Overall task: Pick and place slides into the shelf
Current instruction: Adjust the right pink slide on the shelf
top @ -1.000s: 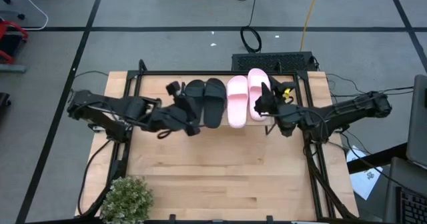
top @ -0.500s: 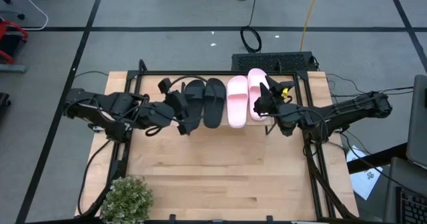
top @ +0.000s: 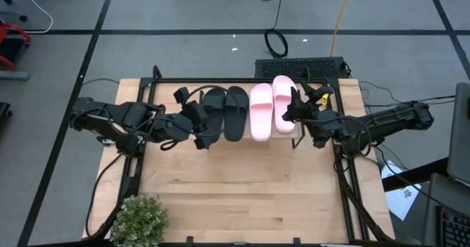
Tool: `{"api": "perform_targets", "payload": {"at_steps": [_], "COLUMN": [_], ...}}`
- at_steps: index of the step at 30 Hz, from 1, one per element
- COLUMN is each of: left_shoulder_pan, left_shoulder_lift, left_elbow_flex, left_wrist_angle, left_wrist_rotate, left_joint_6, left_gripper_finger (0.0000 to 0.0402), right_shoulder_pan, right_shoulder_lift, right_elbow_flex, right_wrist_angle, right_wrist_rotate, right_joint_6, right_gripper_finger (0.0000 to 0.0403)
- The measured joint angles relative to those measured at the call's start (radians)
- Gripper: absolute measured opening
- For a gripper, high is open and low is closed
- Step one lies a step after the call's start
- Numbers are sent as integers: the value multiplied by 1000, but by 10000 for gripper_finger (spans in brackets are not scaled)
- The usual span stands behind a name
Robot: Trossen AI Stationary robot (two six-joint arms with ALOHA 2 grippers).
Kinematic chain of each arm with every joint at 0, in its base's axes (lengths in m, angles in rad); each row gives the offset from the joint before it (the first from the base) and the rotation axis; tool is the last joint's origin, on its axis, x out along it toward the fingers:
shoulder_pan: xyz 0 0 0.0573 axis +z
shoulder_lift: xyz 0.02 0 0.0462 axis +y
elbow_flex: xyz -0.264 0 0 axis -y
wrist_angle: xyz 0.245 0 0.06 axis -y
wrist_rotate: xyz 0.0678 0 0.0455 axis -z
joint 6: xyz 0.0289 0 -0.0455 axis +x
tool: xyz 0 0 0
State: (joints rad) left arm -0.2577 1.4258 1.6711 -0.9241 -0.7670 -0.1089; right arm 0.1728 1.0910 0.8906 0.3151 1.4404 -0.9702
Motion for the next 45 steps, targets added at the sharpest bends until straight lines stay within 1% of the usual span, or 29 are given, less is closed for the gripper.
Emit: {"api": "perform_targets", "payload": {"at_steps": [3, 6, 10, 13, 16, 18, 21, 23, 24, 26, 29, 33, 37, 39, 41, 42, 45], "left_shoulder_pan": [0, 0, 0, 0, 0, 0, 0, 4, 5, 5, 6, 5, 5, 5, 0, -1, -2], "left_shoulder_lift": [1, 1, 1, 1, 1, 1, 1, 1, 1, 1, 1, 1, 1, 1, 1, 1, 1], "left_elbow_flex": [0, 0, 0, 0, 0, 0, 0, 0, 0, 0, 0, 0, 0, 0, 0, 0, 0], "left_wrist_angle": [-2, -3, -16, -18, -23, -23, -18, -13, -9, -7, -7, -6, -6, -6, -7, -7, -8], "left_wrist_rotate": [0, 0, 0, 5, 7, 7, 7, 8, 7, 6, 2, 2, 2, 7, 8, 8, 10], "left_joint_6": [0, 0, 0, 0, 0, 0, 4, 6, 6, 6, 1, 1, -3, -3, -3, -2, -3], "left_gripper_finger": [113, 113, 113, 113, 113, 113, 113, 113, 113, 113, 113, 113, 113, 113, 113, 113, 113], "right_shoulder_pan": [24, 68, 131, 162, 196, 231, 277, 301, 308, 311, 304, 294, 294, 295, 294, 293, 292], "right_shoulder_lift": [-2, 0, -1, -2, -2, 3, 5, 3, 2, 0, 10, 42, 40, 37, 37, 37, 36], "right_elbow_flex": [1, -11, -52, -102, -131, -132, -103, -60, -25, 62, 178, 246, 252, 230, 205, 192, 183], "right_wrist_angle": [-1, -1, 2, 2, 3, 40, 194, 314, 317, 237, 118, 95, 107, 104, 99, 99, 148], "right_wrist_rotate": [-1, 5, 119, 124, 74, 47, 25, 26, 21, -3, 3, -3, 3, 3, -3, -3, 2], "right_joint_6": [30, 128, 293, 344, 278, 219, 70, -90, -124, -141, -134, -144, -107, -48, -23, -36, -174], "right_gripper_finger": [180, 180, 180, 180, 180, 180, 180, 180, 180, 180, 180, 181, 181, 181, 181, 181, 181]}}
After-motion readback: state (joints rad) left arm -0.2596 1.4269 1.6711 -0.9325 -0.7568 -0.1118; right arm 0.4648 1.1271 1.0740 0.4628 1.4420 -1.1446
